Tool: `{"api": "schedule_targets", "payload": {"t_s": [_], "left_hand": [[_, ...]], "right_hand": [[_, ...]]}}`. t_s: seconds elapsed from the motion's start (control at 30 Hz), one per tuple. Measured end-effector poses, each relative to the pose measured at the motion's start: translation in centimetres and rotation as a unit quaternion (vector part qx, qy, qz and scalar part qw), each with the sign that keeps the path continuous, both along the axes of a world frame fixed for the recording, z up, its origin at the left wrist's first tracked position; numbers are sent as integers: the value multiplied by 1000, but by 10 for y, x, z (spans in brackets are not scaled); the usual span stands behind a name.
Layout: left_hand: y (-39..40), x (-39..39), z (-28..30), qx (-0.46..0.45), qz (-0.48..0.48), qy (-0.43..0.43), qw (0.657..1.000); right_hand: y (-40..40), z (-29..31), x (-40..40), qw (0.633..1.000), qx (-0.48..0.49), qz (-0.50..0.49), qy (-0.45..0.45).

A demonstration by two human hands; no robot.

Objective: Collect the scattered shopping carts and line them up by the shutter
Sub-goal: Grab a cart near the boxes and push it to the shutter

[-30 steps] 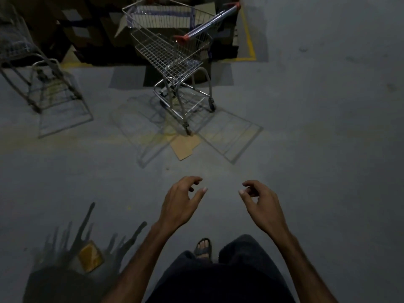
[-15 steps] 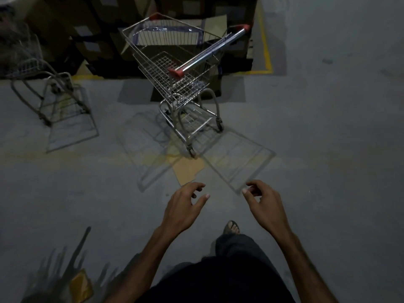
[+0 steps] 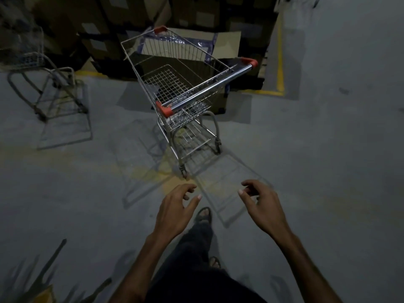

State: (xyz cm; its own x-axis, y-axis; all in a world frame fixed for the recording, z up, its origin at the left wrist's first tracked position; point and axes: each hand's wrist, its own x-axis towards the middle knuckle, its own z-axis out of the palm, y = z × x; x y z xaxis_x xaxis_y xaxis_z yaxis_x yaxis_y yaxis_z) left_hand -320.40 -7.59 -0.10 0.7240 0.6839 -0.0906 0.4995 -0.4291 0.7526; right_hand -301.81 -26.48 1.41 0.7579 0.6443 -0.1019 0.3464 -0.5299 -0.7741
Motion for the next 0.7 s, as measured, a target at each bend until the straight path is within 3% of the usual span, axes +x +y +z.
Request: {"api": "schedule_targets", "payload": {"t_s": [0.4,0.7], "left_hand": [[108,184,4,8,-11,-61,998],[186,273,30,165,35,-109,980]], "right_hand": [[110,12,170,998,-33,35,29],[219,37,297,990,-29,119,-69]]}}
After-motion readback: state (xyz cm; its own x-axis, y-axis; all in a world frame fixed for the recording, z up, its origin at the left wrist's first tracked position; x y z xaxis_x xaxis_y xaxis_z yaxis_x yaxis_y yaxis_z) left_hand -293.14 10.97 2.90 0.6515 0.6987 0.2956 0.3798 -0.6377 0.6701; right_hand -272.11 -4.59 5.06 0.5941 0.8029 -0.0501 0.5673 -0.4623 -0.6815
